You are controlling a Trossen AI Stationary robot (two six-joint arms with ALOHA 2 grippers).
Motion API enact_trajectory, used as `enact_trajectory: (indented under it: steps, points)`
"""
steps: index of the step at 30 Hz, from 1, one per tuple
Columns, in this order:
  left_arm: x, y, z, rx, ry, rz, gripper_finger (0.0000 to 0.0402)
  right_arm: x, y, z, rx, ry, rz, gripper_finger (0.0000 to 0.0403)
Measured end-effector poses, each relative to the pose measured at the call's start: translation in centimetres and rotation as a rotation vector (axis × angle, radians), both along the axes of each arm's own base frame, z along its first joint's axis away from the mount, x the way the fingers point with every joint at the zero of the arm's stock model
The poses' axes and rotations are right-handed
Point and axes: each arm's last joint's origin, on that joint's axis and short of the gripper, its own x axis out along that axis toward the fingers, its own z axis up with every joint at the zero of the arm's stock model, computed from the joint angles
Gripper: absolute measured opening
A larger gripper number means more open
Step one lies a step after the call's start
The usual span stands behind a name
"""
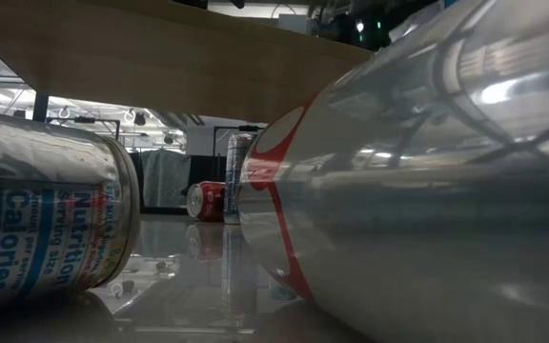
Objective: Place canned beverage on shelf
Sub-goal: Put the orange white soda can on the shelf
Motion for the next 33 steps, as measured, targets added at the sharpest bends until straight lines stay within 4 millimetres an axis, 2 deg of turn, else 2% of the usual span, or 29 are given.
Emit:
enact_trajectory:
  steps: [9, 16, 22, 27, 33]
  points:
    - [0.0, 0.1, 0.0, 0.024, 0.006, 0.019, 0.0386, -0.1, 2.2, 7.6, -0.041, -0.024, -0.031, 0.0289]
    - [0.0, 0.1, 0.0, 0.027, 0.008, 0.015, 0.0386, -0.1, 6.1, 12.1, 0.003, -0.102, -0.044, 0.0290]
    - [0.0, 0.1, 0.0, 0.028, 0.009, 0.012, 0.0386, 0.2, 10.3, 13.4, 0.050, -0.105, 0.002, 0.0290]
    - [0.0, 0.1, 0.0, 0.028, 0.009, 0.012, 0.0386, 0.5, 13.3, 13.1, 0.083, -0.071, 0.048, 0.0290]
    - [0.0, 0.1, 0.0, 0.028, 0.009, 0.011, 0.0386, 0.4, 15.4, 12.3, 0.065, 0.002, 0.054, 0.0291]
